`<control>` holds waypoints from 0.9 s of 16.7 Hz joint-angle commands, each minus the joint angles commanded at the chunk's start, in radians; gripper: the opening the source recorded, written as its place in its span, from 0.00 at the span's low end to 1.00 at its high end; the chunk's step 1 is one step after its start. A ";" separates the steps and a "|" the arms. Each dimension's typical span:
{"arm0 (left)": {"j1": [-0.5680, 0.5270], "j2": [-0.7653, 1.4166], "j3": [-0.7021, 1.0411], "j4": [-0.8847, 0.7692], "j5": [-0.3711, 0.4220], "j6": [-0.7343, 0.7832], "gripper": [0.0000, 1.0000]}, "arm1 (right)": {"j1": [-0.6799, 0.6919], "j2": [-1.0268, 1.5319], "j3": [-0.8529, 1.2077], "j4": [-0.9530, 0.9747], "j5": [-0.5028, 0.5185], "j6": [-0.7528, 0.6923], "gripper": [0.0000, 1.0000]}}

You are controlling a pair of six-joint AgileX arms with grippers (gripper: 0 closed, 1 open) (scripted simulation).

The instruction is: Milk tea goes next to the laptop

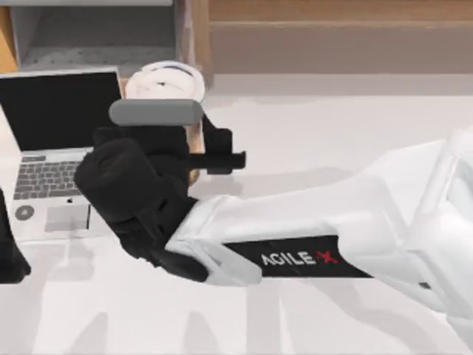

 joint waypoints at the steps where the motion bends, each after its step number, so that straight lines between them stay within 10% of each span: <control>1: 0.000 0.000 0.000 0.000 0.000 0.000 1.00 | 0.005 0.006 0.007 -0.006 0.004 0.002 0.00; 15: 0.000 0.000 0.000 0.000 0.000 0.000 1.00 | -0.003 -0.003 0.008 0.031 0.000 0.001 0.00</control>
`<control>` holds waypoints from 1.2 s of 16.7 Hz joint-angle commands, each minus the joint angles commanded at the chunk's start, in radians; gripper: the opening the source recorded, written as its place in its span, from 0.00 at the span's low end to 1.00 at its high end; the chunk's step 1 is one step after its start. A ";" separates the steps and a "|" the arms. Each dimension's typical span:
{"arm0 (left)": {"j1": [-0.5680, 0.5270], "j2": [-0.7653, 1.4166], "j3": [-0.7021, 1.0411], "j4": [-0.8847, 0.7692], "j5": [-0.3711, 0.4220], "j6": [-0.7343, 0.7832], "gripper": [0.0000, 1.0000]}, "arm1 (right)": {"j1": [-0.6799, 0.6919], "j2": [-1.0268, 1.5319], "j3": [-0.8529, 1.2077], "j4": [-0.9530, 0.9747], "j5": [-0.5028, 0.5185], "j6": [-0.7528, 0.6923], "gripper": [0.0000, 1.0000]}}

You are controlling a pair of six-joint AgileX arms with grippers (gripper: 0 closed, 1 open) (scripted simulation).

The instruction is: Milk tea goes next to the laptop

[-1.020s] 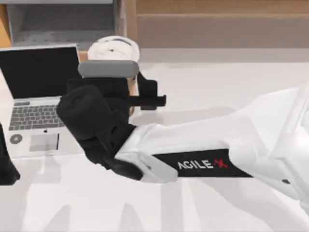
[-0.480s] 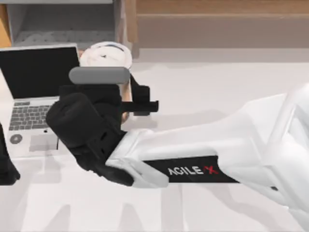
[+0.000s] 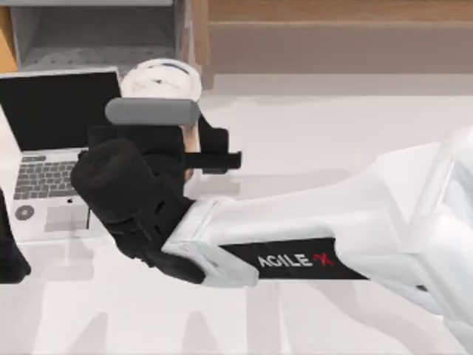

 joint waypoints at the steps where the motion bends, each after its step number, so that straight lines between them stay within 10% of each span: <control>1: 0.000 0.000 0.000 0.000 0.000 0.000 1.00 | 0.000 0.000 0.001 0.007 0.000 0.000 0.00; 18: 0.000 0.000 0.000 0.000 0.000 0.000 1.00 | 0.010 0.075 -0.023 0.050 0.007 0.002 0.00; 20: 0.000 0.000 0.000 0.000 0.000 0.000 1.00 | 0.010 0.075 -0.023 0.050 0.007 0.002 0.15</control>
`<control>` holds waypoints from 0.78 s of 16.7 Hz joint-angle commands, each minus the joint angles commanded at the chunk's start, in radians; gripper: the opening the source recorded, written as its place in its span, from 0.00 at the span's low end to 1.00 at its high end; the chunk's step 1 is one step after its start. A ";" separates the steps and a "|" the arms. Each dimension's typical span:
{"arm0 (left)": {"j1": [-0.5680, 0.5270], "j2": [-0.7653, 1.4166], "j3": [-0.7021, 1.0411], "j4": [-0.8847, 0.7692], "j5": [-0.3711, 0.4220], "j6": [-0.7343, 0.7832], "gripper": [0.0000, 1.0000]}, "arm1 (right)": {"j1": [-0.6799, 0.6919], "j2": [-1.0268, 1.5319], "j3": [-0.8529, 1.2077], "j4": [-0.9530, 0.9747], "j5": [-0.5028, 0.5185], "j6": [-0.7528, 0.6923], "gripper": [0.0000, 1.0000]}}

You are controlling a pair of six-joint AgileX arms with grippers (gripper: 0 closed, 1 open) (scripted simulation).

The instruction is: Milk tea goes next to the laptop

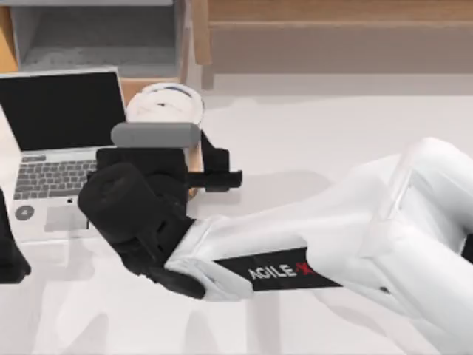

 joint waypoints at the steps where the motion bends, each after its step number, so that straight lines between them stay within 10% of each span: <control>1: 0.000 0.000 0.000 0.000 0.000 0.000 1.00 | 0.000 0.000 0.000 0.000 0.000 0.000 0.23; 11: 0.000 0.000 0.000 0.000 0.000 0.000 1.00 | 0.000 0.000 0.000 0.000 0.000 0.000 0.98; 13: 0.000 0.000 0.000 0.000 0.000 0.000 1.00 | 0.000 0.000 0.000 0.000 0.000 0.000 1.00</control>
